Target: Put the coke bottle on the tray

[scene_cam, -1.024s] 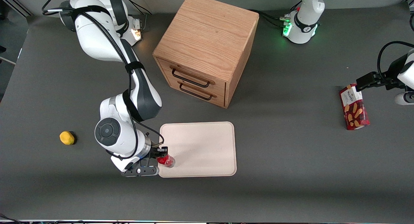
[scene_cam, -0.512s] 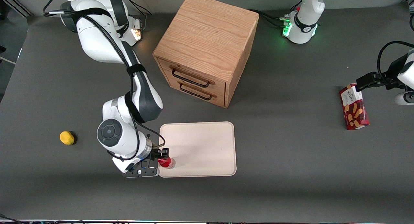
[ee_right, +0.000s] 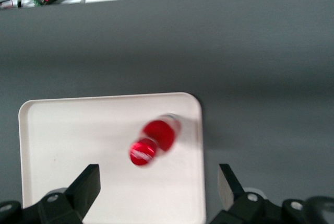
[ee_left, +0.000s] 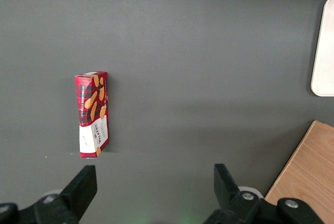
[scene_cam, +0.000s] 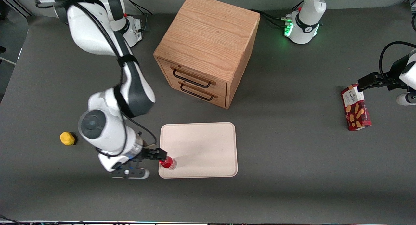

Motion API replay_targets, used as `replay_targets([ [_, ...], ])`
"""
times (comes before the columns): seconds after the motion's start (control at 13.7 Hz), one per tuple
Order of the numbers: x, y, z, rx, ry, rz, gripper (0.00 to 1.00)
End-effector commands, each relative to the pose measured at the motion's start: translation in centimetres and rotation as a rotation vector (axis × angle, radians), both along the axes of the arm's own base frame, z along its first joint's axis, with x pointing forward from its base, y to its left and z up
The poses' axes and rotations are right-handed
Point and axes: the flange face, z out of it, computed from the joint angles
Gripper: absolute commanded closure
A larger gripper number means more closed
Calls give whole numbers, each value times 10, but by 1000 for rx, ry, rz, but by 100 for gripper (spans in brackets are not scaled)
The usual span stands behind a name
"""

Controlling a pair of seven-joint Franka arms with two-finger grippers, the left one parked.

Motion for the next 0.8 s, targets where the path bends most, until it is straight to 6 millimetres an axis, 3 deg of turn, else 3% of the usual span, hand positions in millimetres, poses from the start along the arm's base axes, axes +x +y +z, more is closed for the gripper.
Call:
replay_targets([
  [0.0,-53,-78,52,48,66,-49,0],
  [0.15,-94,-138,71,79,85,-48,0],
  [0.29,-134,-171,89,55,88,-53,0],
  [0.51,-171,-197,114,-38,106,-25,0],
  [0.73,-175,-208,143,-49,127,-36,0],
])
